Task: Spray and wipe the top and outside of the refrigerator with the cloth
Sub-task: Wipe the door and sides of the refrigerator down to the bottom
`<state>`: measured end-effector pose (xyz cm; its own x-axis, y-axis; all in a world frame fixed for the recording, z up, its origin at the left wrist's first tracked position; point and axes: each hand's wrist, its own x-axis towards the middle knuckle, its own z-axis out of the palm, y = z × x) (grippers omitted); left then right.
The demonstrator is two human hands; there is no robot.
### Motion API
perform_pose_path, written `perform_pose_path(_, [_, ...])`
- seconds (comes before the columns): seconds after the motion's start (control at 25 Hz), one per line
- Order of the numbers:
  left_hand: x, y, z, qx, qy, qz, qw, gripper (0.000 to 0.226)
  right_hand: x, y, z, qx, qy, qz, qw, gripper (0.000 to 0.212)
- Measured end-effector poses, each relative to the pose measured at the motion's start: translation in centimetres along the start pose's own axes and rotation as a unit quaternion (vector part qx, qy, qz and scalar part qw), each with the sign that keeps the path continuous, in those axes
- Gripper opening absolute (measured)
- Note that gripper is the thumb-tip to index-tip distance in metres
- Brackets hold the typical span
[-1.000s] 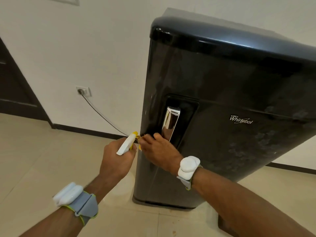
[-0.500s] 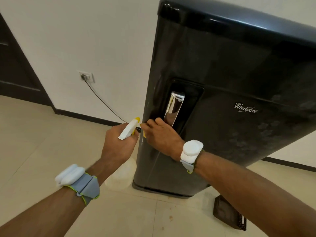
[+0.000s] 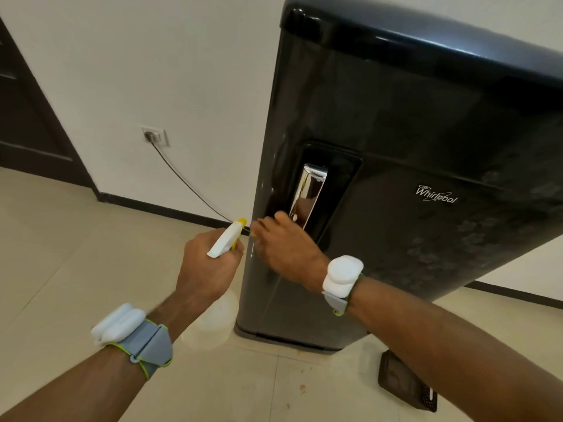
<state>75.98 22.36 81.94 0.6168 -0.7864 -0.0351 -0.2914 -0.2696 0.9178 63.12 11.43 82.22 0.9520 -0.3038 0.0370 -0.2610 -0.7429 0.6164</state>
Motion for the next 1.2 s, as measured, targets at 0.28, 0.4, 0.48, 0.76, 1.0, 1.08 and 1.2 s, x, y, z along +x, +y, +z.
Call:
perform_pose_path(0.28, [-0.1, 2.0, 1.4, -0.015, -0.018, 0.014, 1.0, 0.024, -2.1, 0.9, 0.4, 0.0, 0.035, -0.002, 0.999, 0.023])
perform_pose_path(0.4, [0.1, 2.1, 1.5, -0.013, -0.019, 0.013, 1.0, 0.027, -1.5, 4.6, -3.2, 0.008, 0.173, 0.168, 0.97, 0.019])
perform_pose_path(0.48, [0.1, 2.2, 1.5, -0.007, -0.022, 0.023, 0.999, 0.023, -1.4, 6.2, -5.1, 0.022, 0.251, 0.256, 0.933, 0.024])
perform_pose_path(0.76, [-0.2, 4.0, 1.6, -0.02, -0.017, 0.037, 0.999, 0.016, -1.7, 5.3, -4.1, 0.032, 0.185, 0.164, 0.969, 0.026])
perform_pose_path(1.0, [-0.2, 5.3, 1.9, -0.008, -0.026, 0.064, 0.998, 0.014, -2.3, 6.2, -6.2, 0.092, 0.248, 0.273, 0.925, 0.031])
perform_pose_path(1.08, [-0.2, 5.5, 2.1, -0.005, -0.03, 0.068, 0.997, 0.018, -3.7, 6.8, -5.6, 0.151, 0.246, 0.319, 0.903, 0.03])
perform_pose_path(1.2, [-0.6, 6.2, 2.7, -0.006, -0.037, 0.072, 0.997, 0.023, -5.1, 7.0, -5.5, 0.198, 0.267, 0.392, 0.858, 0.031])
